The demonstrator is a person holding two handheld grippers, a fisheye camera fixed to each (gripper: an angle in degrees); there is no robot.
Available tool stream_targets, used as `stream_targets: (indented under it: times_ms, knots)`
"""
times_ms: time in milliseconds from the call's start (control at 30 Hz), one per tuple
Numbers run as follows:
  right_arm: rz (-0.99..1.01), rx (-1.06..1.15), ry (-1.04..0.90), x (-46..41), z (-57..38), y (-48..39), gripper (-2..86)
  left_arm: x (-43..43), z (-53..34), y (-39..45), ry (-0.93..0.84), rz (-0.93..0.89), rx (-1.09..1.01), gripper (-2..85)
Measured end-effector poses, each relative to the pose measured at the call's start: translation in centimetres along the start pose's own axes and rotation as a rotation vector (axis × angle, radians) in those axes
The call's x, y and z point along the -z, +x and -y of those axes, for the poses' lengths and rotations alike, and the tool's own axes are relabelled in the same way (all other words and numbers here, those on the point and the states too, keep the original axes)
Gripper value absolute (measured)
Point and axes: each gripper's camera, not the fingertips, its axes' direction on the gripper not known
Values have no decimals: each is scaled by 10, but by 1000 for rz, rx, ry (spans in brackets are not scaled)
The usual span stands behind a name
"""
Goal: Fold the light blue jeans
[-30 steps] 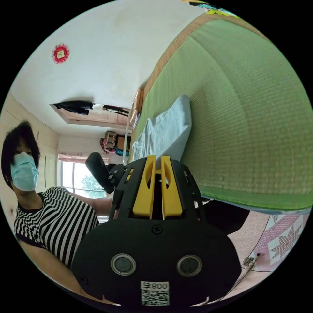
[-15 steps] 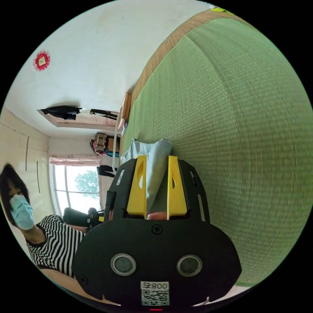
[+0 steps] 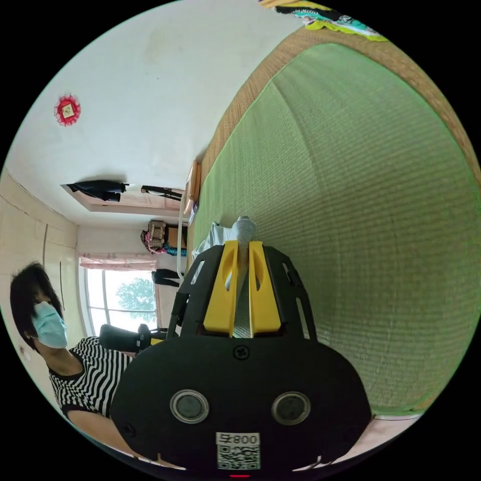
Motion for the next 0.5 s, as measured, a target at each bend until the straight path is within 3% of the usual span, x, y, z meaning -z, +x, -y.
stream_targets:
  times_ms: [233, 500]
  knots:
    - [-77, -28, 141, 86, 4, -59, 28, -32, -23, -20, 111, -107, -39, 47]
    - [-34, 76, 143, 80, 54, -194, 28, -35, -104, -85, 262, -130, 90, 43]
